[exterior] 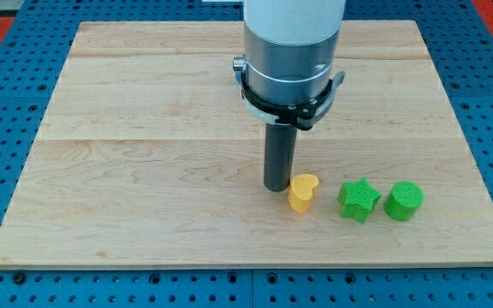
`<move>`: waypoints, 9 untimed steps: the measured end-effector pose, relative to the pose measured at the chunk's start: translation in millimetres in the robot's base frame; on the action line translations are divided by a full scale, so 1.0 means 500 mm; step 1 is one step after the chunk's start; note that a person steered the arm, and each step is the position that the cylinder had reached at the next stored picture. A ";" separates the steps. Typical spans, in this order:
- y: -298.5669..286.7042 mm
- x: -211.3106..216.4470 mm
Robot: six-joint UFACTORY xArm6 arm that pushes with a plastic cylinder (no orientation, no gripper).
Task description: Slide the hexagon to the left of the yellow heart
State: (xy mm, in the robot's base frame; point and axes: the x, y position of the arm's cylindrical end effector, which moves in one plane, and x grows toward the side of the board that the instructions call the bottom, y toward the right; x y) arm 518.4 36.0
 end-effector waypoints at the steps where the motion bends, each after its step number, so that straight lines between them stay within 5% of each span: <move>1: 0.016 0.014; 2: 0.010 0.010; 5: 0.122 -0.250; 7: -0.031 -0.376; 9: -0.168 -0.358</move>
State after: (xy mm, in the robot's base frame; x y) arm 339.3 -48.1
